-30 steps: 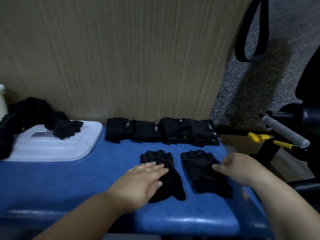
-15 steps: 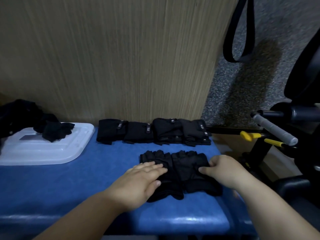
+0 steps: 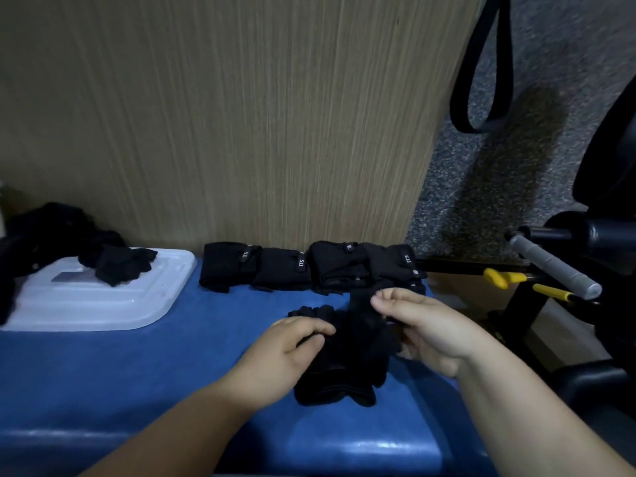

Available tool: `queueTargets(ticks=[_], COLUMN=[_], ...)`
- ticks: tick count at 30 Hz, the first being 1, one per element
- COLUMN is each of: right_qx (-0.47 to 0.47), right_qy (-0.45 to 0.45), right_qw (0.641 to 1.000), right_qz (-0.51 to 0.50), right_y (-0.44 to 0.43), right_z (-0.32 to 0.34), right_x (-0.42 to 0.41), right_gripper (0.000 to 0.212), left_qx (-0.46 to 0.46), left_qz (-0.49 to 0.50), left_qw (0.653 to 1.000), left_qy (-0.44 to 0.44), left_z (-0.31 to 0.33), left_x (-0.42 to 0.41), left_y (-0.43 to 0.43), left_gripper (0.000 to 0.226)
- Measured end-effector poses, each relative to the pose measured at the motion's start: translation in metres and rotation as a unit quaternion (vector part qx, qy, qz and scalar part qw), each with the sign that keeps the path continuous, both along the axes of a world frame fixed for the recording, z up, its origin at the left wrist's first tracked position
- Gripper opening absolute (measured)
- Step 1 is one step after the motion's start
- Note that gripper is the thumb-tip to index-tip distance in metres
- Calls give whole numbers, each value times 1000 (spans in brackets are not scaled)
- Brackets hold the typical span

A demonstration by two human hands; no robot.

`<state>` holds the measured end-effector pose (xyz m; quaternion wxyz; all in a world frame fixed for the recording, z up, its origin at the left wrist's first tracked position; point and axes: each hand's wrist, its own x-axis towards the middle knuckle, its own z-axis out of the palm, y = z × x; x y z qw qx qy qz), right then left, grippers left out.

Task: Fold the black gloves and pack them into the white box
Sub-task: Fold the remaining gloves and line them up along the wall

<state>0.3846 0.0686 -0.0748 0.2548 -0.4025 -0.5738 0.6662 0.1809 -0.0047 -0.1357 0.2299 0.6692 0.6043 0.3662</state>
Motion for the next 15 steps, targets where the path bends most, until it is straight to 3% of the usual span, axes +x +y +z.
queueTargets(ticks=[4, 10, 13, 15], right_qx=[15, 161, 192, 169], right_qy=[-6, -147, -267, -293], right_qw=[999, 974, 941, 940], right_qz=[31, -62, -79, -46], right_y=[-7, -1, 3, 0], right_z=[-6, -18, -21, -23], right_x=[-18, -21, -14, -17], right_gripper=[24, 6, 22, 30], left_qx=[-33, -78, -85, -86], left_qz=[40, 117, 145, 157], left_qw=[983, 983, 980, 977], left_qy=[-176, -118, -110, -113], left_z=[15, 14, 11, 13], left_x=[3, -2, -2, -1], left_y=[-4, -3, -1, 1], left_gripper=[31, 63, 42, 26])
